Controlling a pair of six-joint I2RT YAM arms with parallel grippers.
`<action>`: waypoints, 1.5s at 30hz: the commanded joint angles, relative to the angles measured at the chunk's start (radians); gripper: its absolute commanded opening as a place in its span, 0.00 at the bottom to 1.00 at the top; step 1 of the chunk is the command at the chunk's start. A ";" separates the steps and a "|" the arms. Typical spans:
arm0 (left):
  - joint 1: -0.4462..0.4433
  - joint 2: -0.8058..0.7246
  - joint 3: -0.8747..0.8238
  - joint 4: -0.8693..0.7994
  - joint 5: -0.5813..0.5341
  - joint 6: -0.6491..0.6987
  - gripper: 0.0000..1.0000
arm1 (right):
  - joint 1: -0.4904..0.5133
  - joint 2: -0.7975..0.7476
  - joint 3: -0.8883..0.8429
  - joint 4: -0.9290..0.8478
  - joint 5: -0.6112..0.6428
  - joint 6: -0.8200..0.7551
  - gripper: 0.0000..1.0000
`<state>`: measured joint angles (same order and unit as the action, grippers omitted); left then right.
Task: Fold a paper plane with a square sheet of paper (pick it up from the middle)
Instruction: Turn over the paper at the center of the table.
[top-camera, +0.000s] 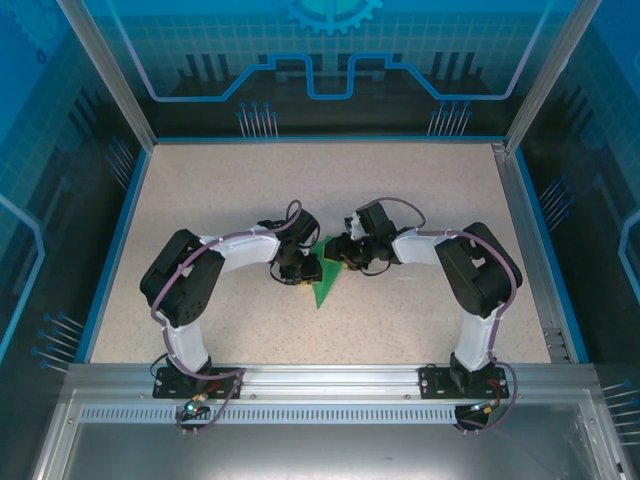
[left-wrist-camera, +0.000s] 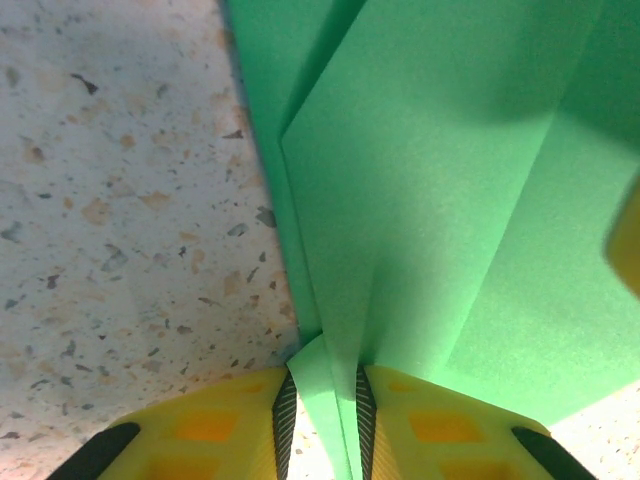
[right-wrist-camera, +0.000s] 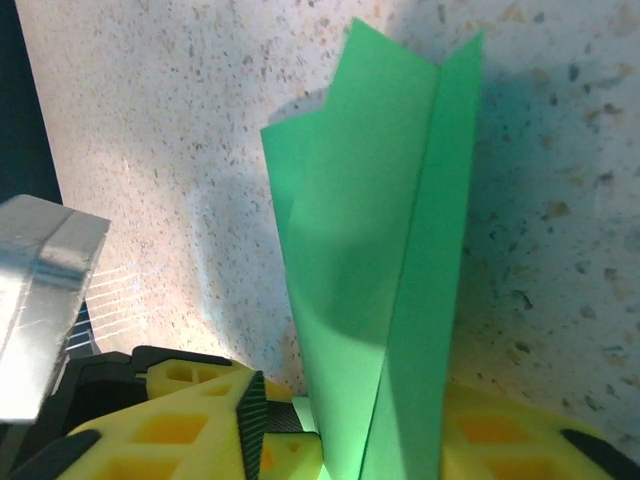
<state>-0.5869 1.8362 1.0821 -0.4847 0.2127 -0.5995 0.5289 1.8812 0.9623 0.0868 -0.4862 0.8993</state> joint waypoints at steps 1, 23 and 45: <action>-0.041 0.037 -0.015 0.062 0.035 -0.003 0.28 | 0.021 0.043 0.032 -0.007 -0.034 -0.035 0.35; -0.031 -0.357 -0.202 0.118 -0.174 -0.130 0.38 | 0.032 -0.092 0.170 -0.380 0.139 -0.272 0.07; 0.066 -0.780 -0.426 0.027 -0.528 -0.290 0.51 | 0.364 0.245 0.771 -1.370 1.136 -0.191 0.13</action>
<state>-0.5316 1.1034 0.6807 -0.4149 -0.2390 -0.8467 0.8589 2.0602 1.6745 -1.1614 0.5957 0.6342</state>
